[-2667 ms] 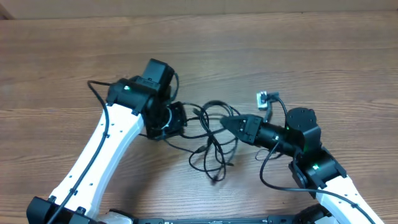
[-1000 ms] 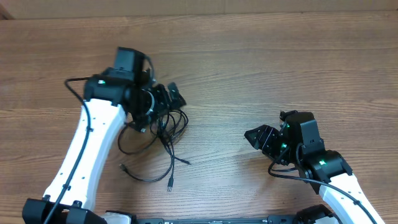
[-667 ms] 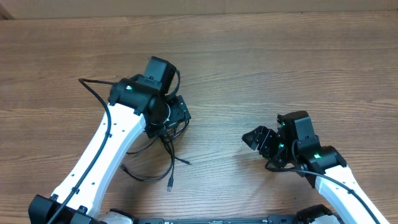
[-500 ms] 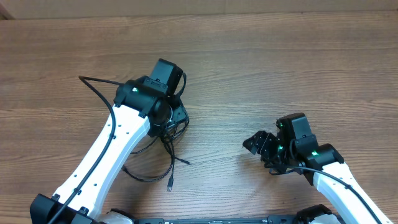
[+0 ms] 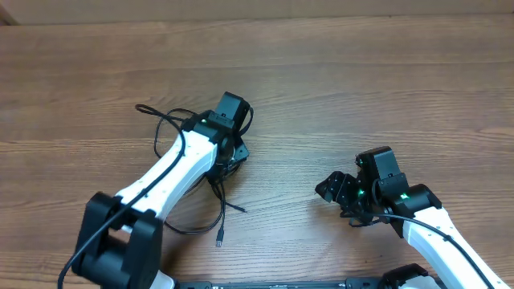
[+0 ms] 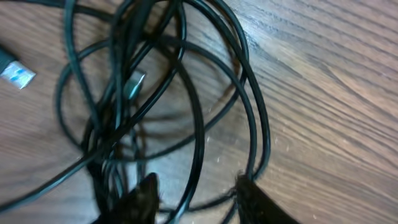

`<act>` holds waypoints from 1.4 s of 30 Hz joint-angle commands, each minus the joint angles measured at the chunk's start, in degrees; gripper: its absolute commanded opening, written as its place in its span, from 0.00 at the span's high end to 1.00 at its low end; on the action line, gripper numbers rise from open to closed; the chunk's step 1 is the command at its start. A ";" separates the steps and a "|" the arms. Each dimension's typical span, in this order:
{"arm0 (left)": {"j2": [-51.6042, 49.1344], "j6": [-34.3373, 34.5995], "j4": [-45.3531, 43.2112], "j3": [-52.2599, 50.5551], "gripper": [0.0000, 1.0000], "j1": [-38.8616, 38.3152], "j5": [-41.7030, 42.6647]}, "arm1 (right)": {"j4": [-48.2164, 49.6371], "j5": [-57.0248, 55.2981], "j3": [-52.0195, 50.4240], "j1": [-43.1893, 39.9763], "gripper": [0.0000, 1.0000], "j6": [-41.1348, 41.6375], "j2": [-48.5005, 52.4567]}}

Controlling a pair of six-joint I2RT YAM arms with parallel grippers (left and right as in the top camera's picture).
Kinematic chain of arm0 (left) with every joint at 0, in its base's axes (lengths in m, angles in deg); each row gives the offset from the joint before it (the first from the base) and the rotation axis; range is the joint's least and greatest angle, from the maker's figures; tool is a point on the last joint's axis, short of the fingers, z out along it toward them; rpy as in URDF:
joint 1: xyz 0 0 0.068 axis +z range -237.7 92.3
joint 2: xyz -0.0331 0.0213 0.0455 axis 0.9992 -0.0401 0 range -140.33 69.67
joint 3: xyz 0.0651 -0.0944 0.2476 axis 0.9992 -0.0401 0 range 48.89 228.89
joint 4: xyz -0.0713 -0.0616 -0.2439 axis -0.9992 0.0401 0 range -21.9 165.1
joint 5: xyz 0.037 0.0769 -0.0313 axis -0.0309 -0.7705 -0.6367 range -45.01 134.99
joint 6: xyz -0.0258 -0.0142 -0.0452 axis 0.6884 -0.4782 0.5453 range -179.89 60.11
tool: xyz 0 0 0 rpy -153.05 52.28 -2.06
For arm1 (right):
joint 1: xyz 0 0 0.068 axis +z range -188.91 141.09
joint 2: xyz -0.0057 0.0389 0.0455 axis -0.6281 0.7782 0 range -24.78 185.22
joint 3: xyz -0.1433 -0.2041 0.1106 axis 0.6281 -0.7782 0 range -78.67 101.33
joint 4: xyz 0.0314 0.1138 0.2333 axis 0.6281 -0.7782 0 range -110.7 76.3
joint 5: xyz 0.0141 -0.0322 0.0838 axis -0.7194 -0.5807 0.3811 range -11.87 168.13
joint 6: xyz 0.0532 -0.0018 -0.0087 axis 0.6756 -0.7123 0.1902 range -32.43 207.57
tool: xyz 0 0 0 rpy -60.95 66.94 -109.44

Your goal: Untangle cables

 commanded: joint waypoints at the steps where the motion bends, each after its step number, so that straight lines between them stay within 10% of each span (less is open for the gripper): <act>1: -3.78 -0.09 -0.50 -0.28 0.71 -0.48 -0.46 | 0.87 -2.05 0.42 0.33 0.24 -0.57 0.17; 3: -6.29 -0.09 -0.92 -0.28 0.95 -0.48 -1.79 | 1.49 -2.03 0.42 0.33 0.24 -0.57 0.22; 11: -1.95 -4.28 5.70 7.23 0.96 2.73 -2.03 | 2.29 0.55 0.42 0.33 0.23 -0.61 0.22; 22: 15.65 -17.55 11.26 14.91 0.96 1.38 10.86 | 20.83 31.58 0.42 0.33 0.20 -5.99 0.22; 42: 18.69 -24.26 18.82 12.46 0.96 -3.82 17.59 | 26.58 27.26 0.42 9.01 0.18 13.25 0.22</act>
